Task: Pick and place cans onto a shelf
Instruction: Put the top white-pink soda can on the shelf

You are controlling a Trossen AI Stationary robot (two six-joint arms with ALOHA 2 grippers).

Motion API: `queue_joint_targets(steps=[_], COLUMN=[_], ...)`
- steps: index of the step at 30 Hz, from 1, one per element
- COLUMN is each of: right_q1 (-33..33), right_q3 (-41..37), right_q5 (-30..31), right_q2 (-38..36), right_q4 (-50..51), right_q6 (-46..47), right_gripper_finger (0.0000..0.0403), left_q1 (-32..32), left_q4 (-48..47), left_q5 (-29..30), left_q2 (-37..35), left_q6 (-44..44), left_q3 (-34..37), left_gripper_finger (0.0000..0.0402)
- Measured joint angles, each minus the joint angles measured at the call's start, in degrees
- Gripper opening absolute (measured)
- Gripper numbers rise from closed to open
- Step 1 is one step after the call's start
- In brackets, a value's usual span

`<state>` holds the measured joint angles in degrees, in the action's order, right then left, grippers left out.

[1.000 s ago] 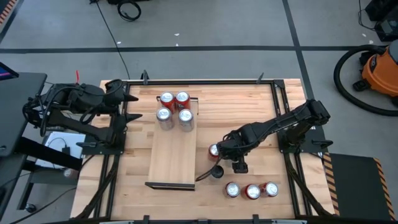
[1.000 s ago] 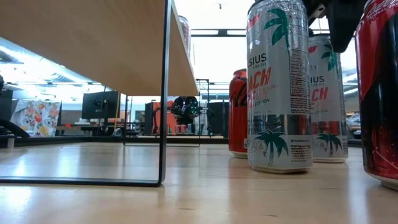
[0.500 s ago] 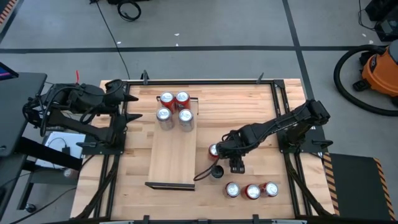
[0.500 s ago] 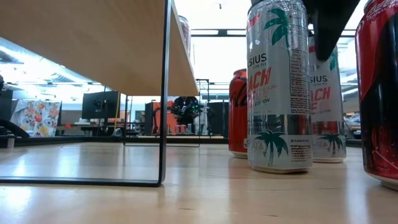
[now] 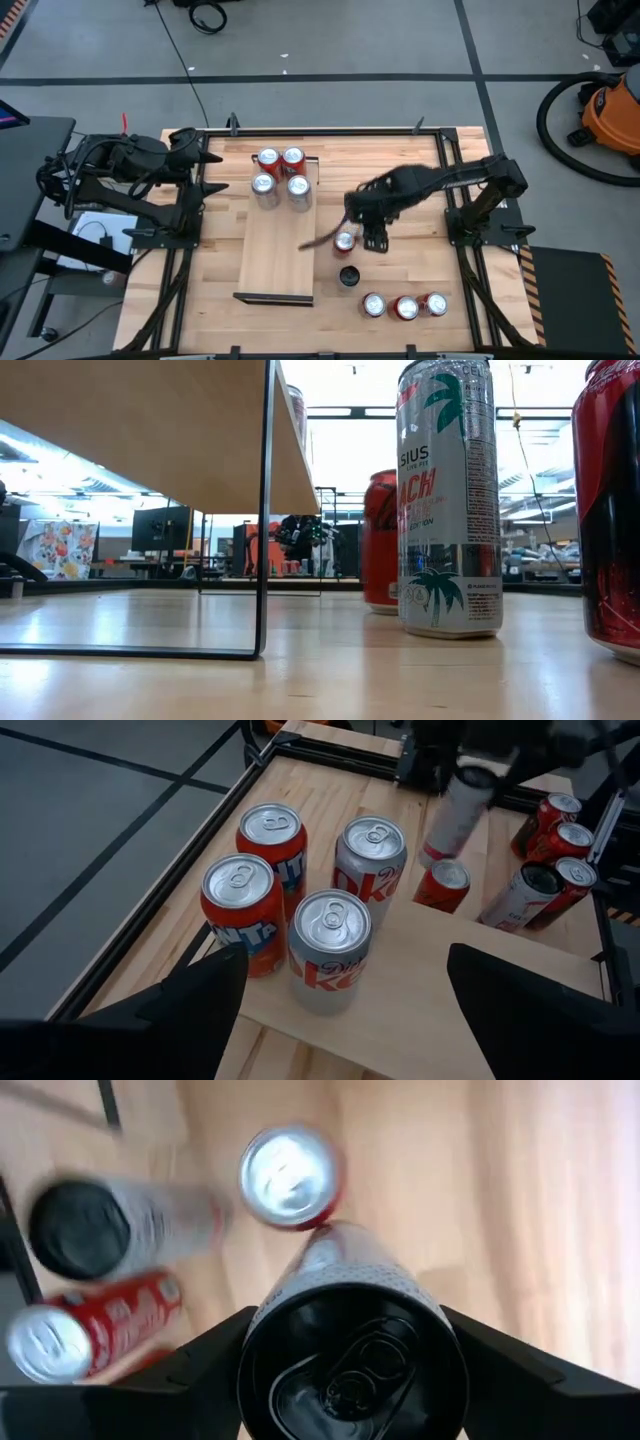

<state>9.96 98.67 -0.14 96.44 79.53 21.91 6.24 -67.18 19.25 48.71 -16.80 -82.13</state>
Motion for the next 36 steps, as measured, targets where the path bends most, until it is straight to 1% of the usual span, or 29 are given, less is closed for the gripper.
queue_joint_targets(steps=[2, 6, 9, 12, 15, 19, 22, 24, 26, 30, 32, 36], right_q1=[-1.0, -2.3, -2.3, -2.1, -2.1, -1.8, -1.8, -1.9, -1.9, -2.1, -2.4, -3.2], right_q3=[3.3, 9.0, 14.1, 20.9, 28.0, 36.2, 34.9, 35.2, 35.9, 36.3, 36.3, 36.3], right_q5=[0.0, -2.9, -2.7, -0.4, 0.4, 0.3, 0.0, 0.3, 0.6, 3.1, 3.5, 4.6], right_q2=[0.0, 1.0, 3.2, 6.9, 11.3, 16.8, 17.0, 17.0, 17.0, 16.1, 14.8, 13.3], right_q4=[0.4, 1.1, 3.5, 5.9, 10.1, 9.8, 6.0, 5.5, 5.2, 3.4, 3.1, -0.3], right_q6=[0.0, 0.0, 0.0, -0.5, -1.0, -2.3, -2.3, -2.1, -2.1, -2.8, -3.8, -5.3], right_gripper_finger=[0.0287, 0.0283, 0.0283, 0.0283, 0.0283, 0.0283, 0.0283, 0.0283, 0.0283, 0.0283, 0.0283, 0.0283], left_q1=[0.0, 0.0, 0.0, 0.0, 0.0, 0.0, 0.0, 0.0, 0.0, 0.4, 1.3, 3.7], left_q4=[0.0, 0.0, 0.1, 0.1, 0.1, 0.1, 0.0, -0.5, -0.3, 1.1, 3.2, 7.3], left_q5=[0.0, 0.0, -1.1, -1.6, -2.7, -4.2, -4.6, -6.1, -9.7, -18.9, -21.9, -22.4], left_q2=[0.0, 0.0, 0.0, 0.0, 0.0, 0.0, 0.0, 0.0, 0.0, 1.1, 2.2, 5.9], left_q6=[0.0, -0.3, -0.4, -0.5, -0.6, -0.7, -1.2, -2.3, -3.5, -5.4, -5.7, -6.1], left_q3=[0.0, 0.0, 0.0, 0.0, 0.0, 0.0, 0.0, 0.0, 0.0, 0.0, 0.0, 0.0], left_gripper_finger=[0.0355, 0.0355, 0.0355, 0.0355, 0.0355, 0.0355, 0.0355, 0.0355, 0.0355, 0.0355, 0.0355, 0.0355])
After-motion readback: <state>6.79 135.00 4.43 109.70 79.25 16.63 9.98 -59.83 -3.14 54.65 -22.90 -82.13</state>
